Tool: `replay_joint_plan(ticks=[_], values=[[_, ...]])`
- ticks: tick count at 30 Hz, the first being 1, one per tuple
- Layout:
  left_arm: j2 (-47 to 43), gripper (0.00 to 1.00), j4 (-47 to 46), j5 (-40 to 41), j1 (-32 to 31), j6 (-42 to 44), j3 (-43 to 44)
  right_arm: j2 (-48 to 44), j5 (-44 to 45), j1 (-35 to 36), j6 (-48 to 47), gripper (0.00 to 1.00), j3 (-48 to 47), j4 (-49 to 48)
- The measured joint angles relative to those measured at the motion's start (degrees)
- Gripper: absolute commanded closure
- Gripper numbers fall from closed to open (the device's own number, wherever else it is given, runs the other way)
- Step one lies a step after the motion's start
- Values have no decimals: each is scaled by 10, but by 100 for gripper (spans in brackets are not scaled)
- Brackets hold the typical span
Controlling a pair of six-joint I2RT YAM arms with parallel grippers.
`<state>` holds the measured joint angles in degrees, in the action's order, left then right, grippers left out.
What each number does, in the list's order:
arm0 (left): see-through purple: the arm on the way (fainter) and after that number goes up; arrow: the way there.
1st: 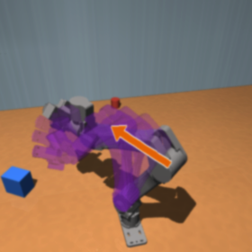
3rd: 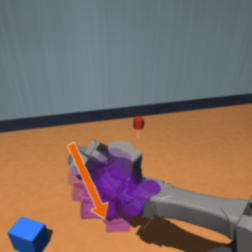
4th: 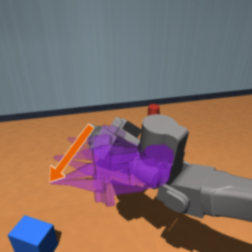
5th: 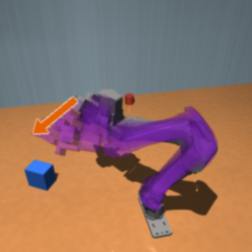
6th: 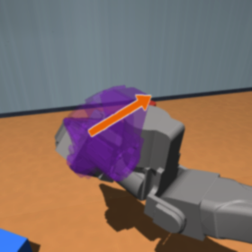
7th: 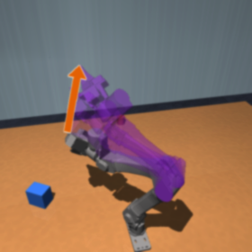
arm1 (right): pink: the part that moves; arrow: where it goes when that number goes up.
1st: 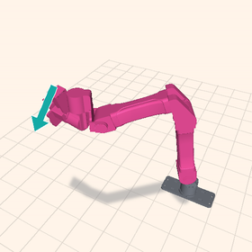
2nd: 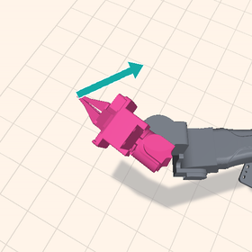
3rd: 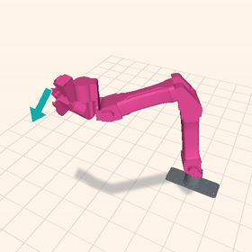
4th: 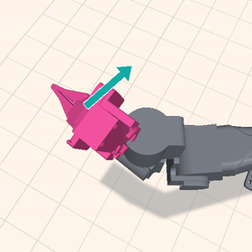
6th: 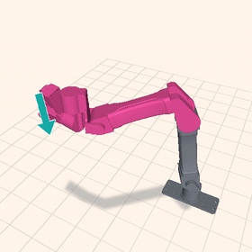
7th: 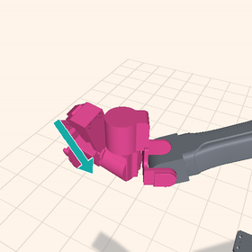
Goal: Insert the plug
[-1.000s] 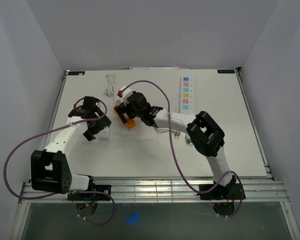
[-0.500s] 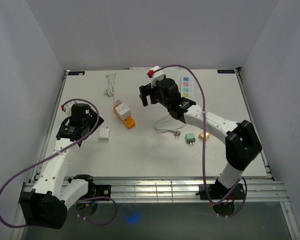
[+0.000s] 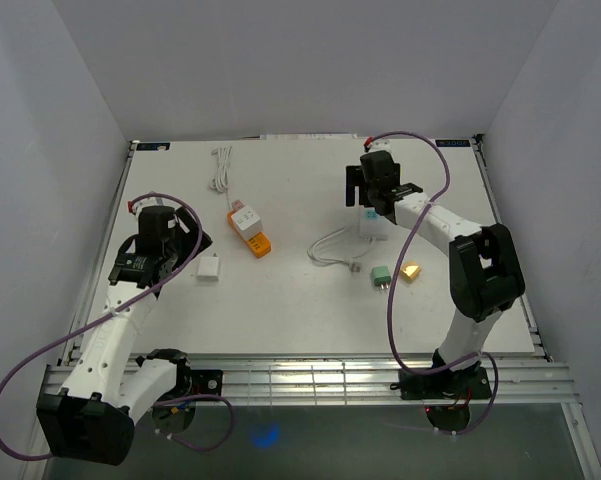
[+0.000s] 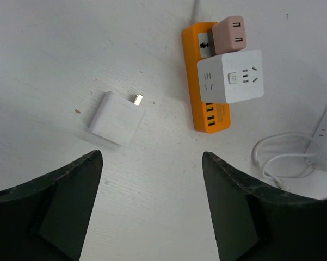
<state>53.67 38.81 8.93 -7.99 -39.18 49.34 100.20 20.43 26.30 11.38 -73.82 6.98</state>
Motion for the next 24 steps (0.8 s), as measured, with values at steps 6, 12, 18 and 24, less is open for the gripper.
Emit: replay_joint_plan(ticks=[6, 12, 18, 24], values=[[0, 11, 3, -9, 0, 10, 0, 60, 7, -21, 27, 11, -3, 46], [-39, 2, -10, -11, 0, 12, -7, 78, 9, -40, 51, 11, -4, 70], [-81, 2, -31, -19, 0, 11, -19, 85, 17, -45, 65, 11, -7, 72], [-73, 2, -28, -18, 0, 8, -19, 72, 8, -44, 86, 9, 18, 69]])
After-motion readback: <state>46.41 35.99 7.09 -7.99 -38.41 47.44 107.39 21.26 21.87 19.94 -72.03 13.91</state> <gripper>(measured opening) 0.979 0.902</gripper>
